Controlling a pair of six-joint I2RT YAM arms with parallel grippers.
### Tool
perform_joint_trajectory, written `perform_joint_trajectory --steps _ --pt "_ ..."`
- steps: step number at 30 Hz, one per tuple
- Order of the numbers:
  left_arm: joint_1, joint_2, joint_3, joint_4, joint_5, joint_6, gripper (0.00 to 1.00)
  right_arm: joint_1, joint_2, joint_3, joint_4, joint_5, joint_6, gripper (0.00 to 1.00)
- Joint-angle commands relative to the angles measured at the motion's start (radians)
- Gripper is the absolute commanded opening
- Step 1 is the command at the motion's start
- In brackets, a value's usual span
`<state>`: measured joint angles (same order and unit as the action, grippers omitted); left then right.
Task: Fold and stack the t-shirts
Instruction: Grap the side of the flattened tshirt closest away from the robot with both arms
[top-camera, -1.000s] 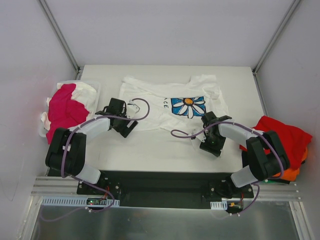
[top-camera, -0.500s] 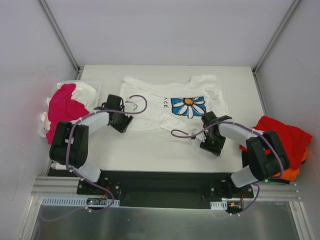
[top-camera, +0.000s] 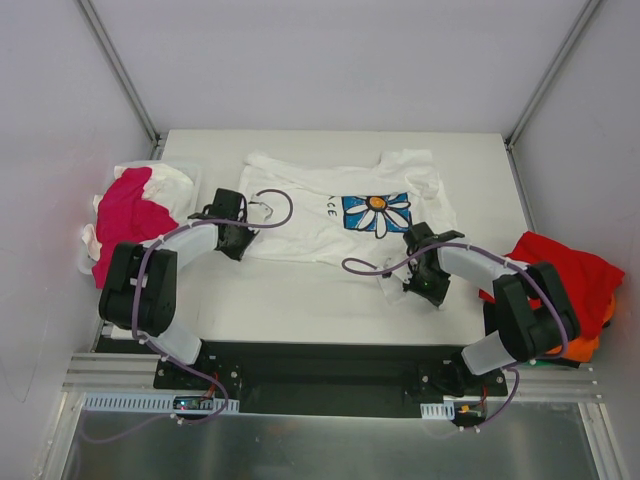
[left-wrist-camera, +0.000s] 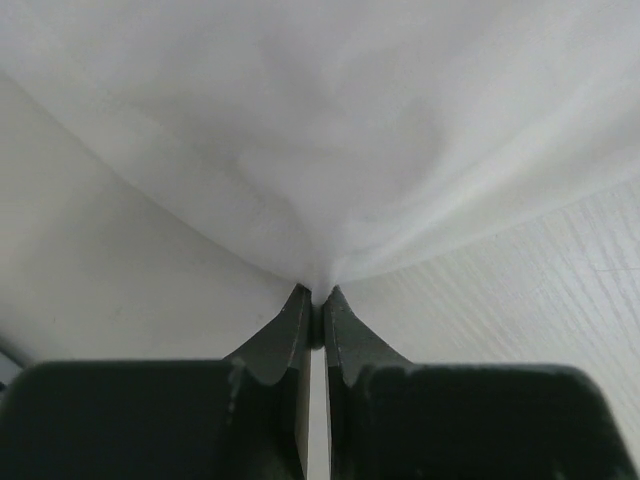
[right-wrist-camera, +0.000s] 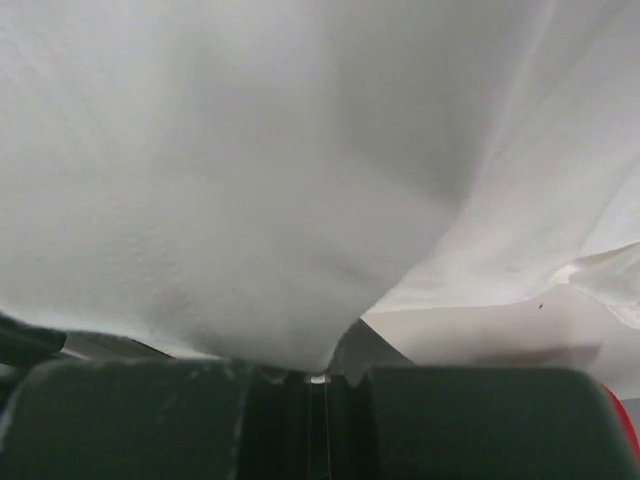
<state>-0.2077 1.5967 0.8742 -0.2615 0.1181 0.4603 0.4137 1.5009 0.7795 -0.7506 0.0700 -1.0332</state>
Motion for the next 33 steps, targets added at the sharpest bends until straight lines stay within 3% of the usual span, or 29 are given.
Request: perform_joint_trajectory --steps 1,18,23,33 --pt "0.010 -0.085 -0.018 -0.028 -0.048 0.005 0.00 0.011 -0.057 0.018 -0.061 -0.052 0.013 0.01" --pt "-0.160 -0.308 -0.115 -0.120 -0.146 -0.034 0.00 0.194 -0.341 0.087 -0.369 -0.138 0.147 0.01" --pt "-0.162 -0.353 -0.122 -0.130 -0.187 -0.017 0.00 0.197 -0.398 0.086 -0.388 -0.088 0.151 0.01" --pt "-0.130 -0.307 -0.024 -0.116 -0.215 -0.008 0.00 0.140 -0.355 0.151 -0.332 0.024 0.079 0.01"
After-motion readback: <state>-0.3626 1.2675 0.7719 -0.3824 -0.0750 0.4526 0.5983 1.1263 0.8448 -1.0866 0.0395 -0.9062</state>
